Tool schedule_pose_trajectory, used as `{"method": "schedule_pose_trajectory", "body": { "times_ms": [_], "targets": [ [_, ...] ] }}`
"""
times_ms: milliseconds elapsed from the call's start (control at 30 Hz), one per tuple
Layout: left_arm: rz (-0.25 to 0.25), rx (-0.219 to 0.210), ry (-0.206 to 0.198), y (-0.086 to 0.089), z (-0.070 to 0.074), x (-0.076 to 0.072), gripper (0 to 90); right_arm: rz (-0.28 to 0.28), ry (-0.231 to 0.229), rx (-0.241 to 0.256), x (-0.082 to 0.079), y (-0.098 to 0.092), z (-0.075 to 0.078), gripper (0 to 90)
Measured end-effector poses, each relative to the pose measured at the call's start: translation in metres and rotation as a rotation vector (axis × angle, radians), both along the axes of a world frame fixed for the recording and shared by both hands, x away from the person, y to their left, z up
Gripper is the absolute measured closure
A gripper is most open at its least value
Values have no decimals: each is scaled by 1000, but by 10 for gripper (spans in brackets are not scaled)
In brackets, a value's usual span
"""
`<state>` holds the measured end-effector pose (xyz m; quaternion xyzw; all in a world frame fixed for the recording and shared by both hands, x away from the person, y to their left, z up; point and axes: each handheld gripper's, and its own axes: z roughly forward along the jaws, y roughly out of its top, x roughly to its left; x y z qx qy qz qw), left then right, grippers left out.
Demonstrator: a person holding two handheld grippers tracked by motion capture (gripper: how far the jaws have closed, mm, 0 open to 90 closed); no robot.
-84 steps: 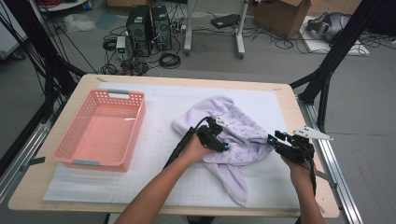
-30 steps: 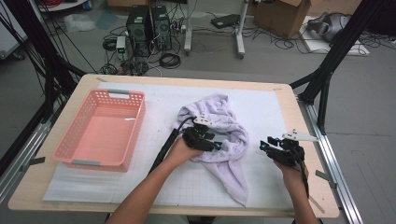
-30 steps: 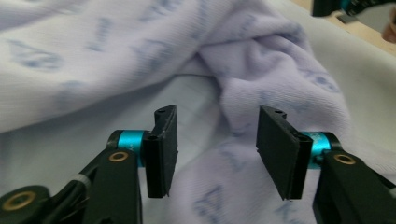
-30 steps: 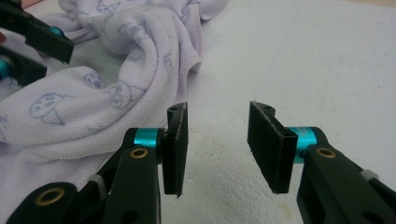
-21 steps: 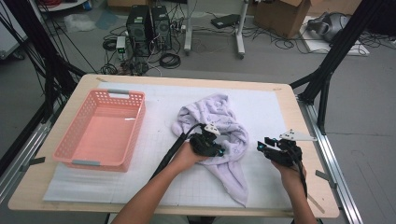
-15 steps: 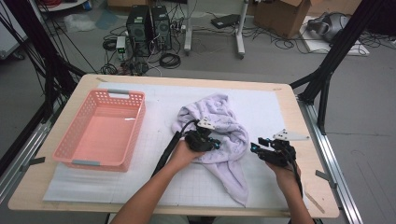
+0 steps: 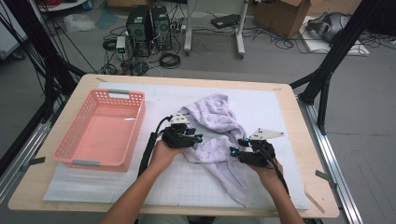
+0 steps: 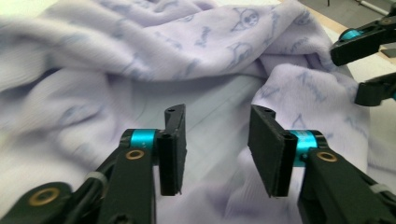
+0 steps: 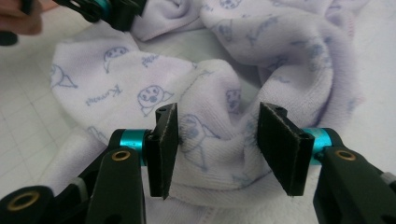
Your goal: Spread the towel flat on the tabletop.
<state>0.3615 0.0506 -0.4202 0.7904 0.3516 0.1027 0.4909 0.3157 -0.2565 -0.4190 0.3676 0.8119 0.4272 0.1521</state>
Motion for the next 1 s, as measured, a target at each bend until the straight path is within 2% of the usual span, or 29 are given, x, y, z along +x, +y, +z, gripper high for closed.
{"method": "schedule_pose_trajectory", "body": {
  "times_ms": [33, 133, 233, 267, 300, 367, 400, 500, 667, 700, 733, 767, 833, 900, 933, 967, 1000],
  "targets": [
    [6, -6, -7, 6, -1, -3, 530, 2, 0, -10, 1, 2, -1, 479],
    [23, -11, -14, 18, -3, -11, 503, -4, -9, -86, 6, 12, -5, 527],
    [23, -18, -18, 28, -6, -18, 504, 5, -1, -132, 9, 17, -5, 729],
    [23, -14, -15, 30, -7, -19, 503, 11, 1, -133, 9, 18, -2, 794],
    [22, -13, -11, 33, -7, -20, 502, 22, -7, -122, 10, 18, 0, 861],
    [29, -27, -18, 38, -8, -23, 502, 28, -38, -27, 10, 12, 10, 865],
    [31, -31, -18, 40, -8, -24, 502, 17, -56, -8, 9, 9, 16, 867],
    [36, -43, -19, 43, -8, -24, 502, -28, -100, -3, 9, -5, 30, 869],
    [42, -40, -21, 48, -10, -24, 501, -92, -144, 34, 2, -39, 50, 871],
    [42, -40, -21, 48, -10, -24, 500, -92, -144, 34, 2, -39, 50, 871],
    [46, -45, -13, 48, -12, -24, 500, -140, -157, 29, -3, -57, 57, 871],
    [47, -41, -10, 49, -12, -24, 500, -163, -160, 23, -5, -64, 58, 871],
    [53, -51, -9, 50, -13, -23, 501, -223, -154, -50, -8, -84, 60, 870],
    [52, -58, -13, 49, -13, -23, 501, -260, -127, -157, -8, -99, 58, 870],
    [52, -58, -13, 49, -13, -23, 501, -260, -127, -157, -8, -99, 58, 870],
    [51, -54, -12, 49, -13, -23, 501, -293, -92, -212, -6, -113, 51, 869],
    [50, -55, -10, 49, -13, -23, 501, -305, -71, -222, -5, -117, 48, 866]
  ]
}}
